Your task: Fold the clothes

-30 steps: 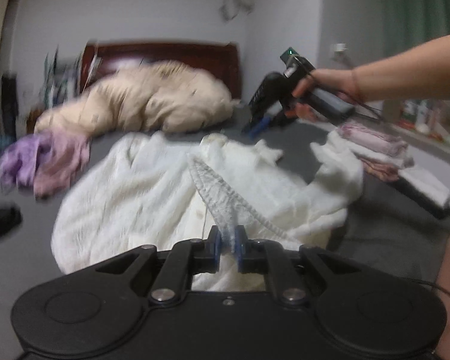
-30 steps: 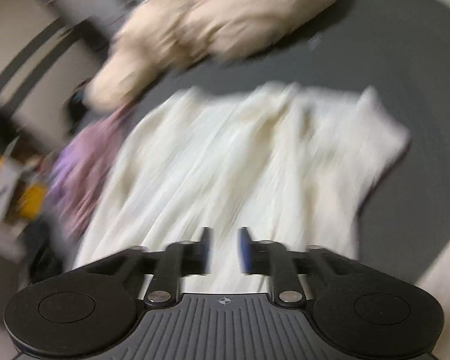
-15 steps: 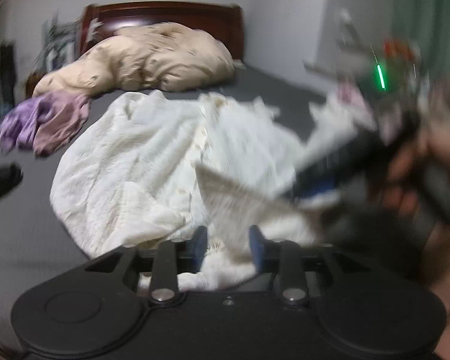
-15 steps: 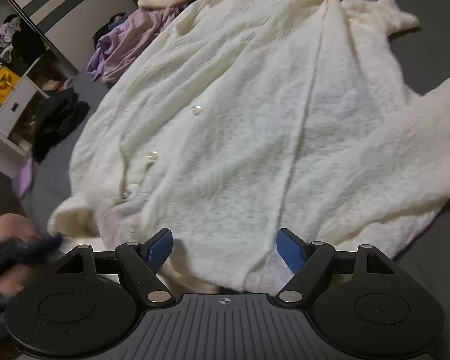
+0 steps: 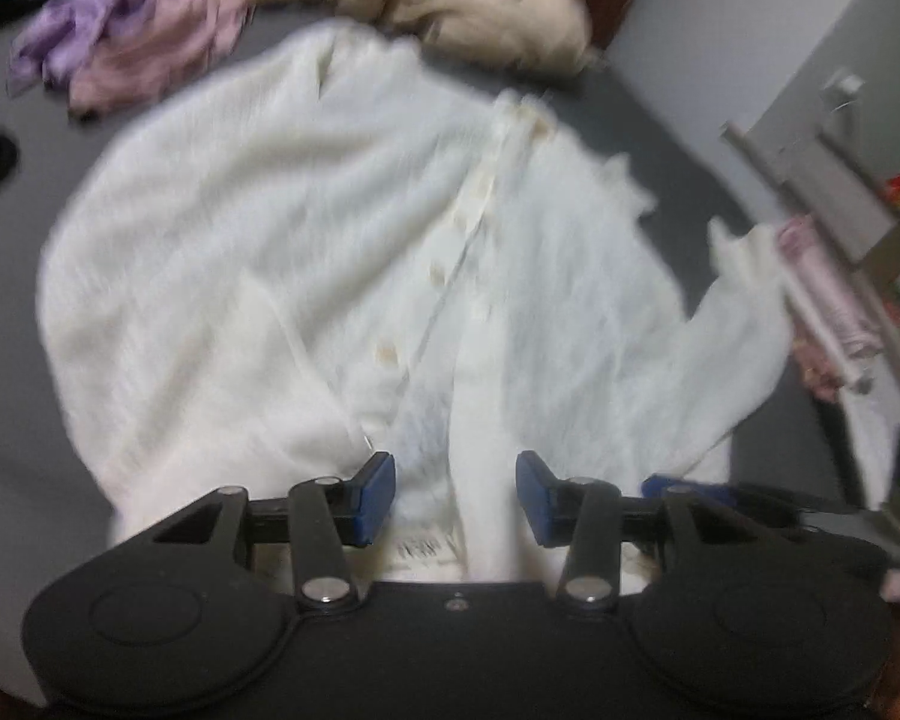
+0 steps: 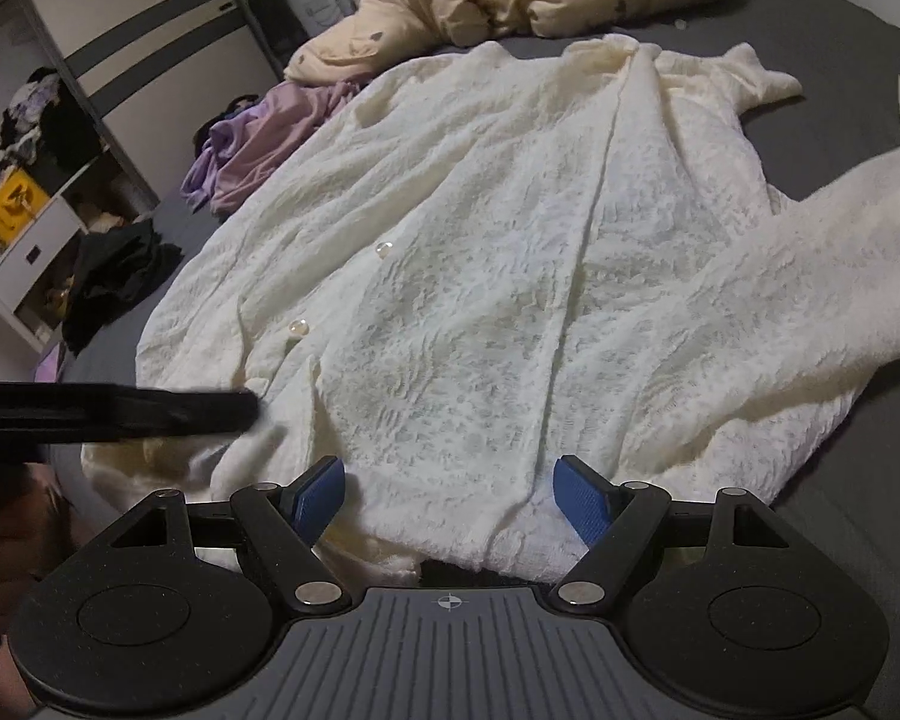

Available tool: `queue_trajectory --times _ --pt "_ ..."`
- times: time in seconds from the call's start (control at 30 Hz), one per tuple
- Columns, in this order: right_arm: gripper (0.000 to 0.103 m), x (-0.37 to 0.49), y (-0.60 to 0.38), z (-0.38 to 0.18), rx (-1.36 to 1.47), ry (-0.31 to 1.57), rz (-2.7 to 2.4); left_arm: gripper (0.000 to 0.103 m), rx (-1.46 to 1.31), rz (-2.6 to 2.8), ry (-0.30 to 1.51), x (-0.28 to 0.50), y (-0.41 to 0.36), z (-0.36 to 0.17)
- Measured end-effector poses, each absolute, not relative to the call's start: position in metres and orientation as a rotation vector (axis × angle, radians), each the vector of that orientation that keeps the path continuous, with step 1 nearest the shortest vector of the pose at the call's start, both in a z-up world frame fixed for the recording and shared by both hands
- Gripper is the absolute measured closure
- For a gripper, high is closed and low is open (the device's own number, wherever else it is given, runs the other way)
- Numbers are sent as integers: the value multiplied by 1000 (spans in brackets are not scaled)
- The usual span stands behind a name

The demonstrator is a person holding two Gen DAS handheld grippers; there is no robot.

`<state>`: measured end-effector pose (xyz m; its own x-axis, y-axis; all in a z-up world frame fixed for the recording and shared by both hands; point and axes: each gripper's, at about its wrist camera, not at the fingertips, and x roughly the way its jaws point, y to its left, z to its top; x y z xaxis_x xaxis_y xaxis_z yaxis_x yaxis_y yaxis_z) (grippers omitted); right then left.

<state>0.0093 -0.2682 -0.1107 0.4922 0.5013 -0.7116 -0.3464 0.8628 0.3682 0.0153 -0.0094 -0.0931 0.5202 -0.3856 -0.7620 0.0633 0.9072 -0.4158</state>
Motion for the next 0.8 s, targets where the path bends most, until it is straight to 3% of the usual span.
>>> queue_trajectory --times 0.13,0.17,0.3,0.6,0.8 --pt "26 6 -275 -113 201 909 543 63 -374 -247 998 12 -21 -104" --pt "26 5 -276 -113 208 908 544 76 -373 -242 990 12 -24 -104" --pt "25 4 -279 -111 235 913 535 91 -352 -217 937 11 -29 -100" --pt "25 -2 -267 -105 283 936 628 95 -128 -211 716 -13 -36 -53" --pt "21 -11 -246 -104 162 939 655 95 -22 -90 852 -3 -25 -82"
